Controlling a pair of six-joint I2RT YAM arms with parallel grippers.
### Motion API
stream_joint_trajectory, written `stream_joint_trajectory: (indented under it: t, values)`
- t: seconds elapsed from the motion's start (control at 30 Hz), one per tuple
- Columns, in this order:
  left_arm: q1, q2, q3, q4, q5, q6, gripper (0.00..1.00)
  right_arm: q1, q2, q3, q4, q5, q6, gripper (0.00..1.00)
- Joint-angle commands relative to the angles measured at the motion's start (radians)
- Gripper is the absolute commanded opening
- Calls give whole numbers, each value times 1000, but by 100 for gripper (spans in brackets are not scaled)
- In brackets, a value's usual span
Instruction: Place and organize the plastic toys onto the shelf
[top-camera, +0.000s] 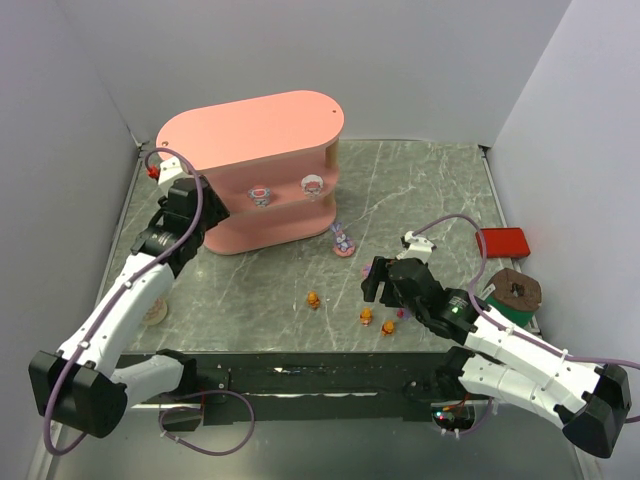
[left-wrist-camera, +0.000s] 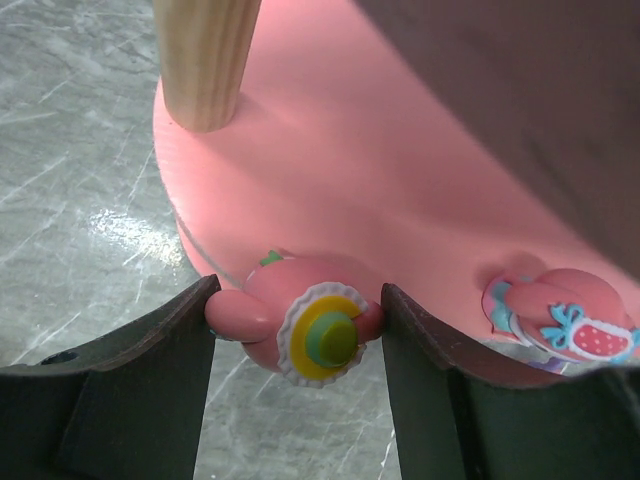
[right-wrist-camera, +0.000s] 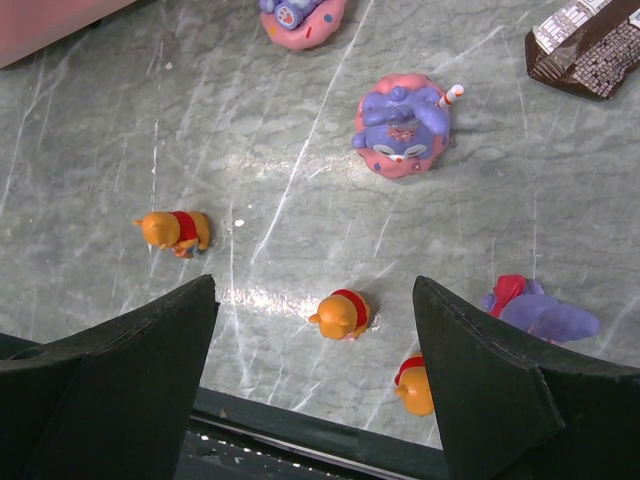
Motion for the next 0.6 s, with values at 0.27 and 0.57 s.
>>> stream_joint_trajectory:
  t: [0.27,0.57]
  values:
    - [24,50,53,65,31,17,25,-11,-4,29,13,14,-12,86]
    - [26,68,55,65,57,30,41,-13,-10,20,13,13,-9,86]
